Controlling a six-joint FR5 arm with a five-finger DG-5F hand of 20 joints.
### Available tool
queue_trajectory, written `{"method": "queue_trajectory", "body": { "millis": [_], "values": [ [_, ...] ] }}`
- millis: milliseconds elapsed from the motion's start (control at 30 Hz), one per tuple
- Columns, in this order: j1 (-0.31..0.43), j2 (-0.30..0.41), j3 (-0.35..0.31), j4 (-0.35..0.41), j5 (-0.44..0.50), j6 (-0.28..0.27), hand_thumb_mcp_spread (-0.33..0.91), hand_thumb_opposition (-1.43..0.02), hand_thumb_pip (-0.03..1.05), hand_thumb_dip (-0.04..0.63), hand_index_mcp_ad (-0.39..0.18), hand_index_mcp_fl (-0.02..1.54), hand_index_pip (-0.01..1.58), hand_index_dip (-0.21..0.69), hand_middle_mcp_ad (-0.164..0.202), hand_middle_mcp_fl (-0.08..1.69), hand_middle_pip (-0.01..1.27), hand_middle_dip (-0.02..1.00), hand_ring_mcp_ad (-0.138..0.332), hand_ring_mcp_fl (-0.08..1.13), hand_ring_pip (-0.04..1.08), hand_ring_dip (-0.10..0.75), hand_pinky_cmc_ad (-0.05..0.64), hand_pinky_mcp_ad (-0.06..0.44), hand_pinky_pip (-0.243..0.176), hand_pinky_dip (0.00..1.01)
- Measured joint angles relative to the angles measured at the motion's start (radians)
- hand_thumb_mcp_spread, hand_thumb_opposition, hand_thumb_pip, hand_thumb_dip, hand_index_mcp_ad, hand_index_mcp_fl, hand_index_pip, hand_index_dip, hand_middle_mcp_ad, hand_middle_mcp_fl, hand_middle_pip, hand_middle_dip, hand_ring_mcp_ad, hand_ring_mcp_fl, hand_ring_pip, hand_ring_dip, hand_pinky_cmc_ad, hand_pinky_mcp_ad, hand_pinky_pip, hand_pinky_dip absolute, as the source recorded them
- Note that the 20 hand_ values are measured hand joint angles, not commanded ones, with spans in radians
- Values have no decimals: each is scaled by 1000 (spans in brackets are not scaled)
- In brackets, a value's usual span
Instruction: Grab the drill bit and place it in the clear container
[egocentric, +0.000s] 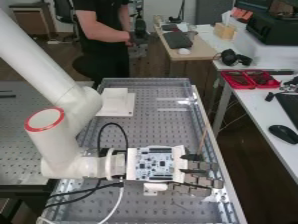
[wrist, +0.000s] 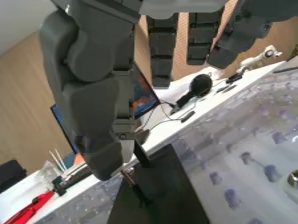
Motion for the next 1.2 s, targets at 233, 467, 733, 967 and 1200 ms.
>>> {"method": "queue_trajectory", "body": {
  "millis": [233, 467, 733, 967, 1200],
  "values": [
    [-5, 28, -2, -2, -1, 6, 660, -969, 400, 202, -166, 1042, 763, 202, 77, 302, 138, 157, 176, 77, 82, 38, 393, 136, -77, 178],
    [-11, 84, -15, -4, 9, 1, 658, -976, 400, 202, -162, 1065, 745, 204, 75, 298, 134, 157, 176, 93, 84, 38, 391, 136, -75, 178],
    [0, 166, -37, -17, 33, -29, 656, -974, 400, 202, -147, 1063, 735, 213, 75, 316, 133, 157, 176, 93, 80, 38, 391, 138, -75, 178],
    [63, 272, -81, -28, 89, -76, 656, -974, 400, 202, -138, 1065, 731, 220, 75, 316, 134, 171, 176, 93, 87, 47, 391, 138, -75, 178],
    [162, 345, -138, -26, 170, -103, 656, -974, 400, 202, -138, 1065, 731, 236, 75, 316, 134, 173, 176, 93, 87, 47, 391, 138, -77, 178]
  ]
}}
